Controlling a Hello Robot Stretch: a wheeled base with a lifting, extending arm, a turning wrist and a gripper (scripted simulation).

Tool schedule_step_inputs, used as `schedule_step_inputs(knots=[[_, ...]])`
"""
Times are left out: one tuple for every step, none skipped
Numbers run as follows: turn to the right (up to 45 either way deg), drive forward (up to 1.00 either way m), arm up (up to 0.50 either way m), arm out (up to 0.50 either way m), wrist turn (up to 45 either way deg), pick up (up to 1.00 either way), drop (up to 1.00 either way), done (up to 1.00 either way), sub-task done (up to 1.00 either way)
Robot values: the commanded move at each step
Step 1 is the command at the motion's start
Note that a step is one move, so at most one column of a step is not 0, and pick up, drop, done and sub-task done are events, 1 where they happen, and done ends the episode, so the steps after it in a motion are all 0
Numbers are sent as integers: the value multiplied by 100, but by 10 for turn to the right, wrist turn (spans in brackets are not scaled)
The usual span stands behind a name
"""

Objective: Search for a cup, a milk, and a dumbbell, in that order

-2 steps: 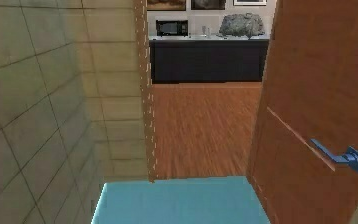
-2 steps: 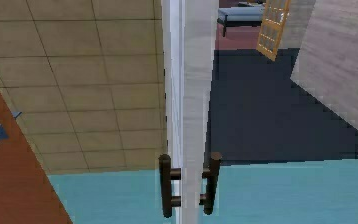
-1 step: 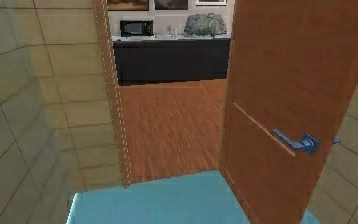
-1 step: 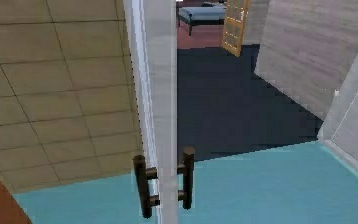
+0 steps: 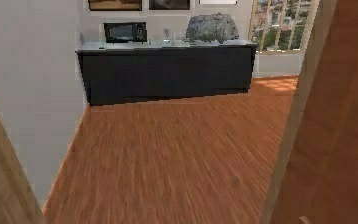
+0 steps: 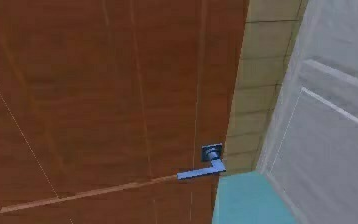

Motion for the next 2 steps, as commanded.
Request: schedule_step_inputs(knots=[[0,75,0,0,0,0,0,0,0],[300,0,0,0,0,0,0,0,0]])
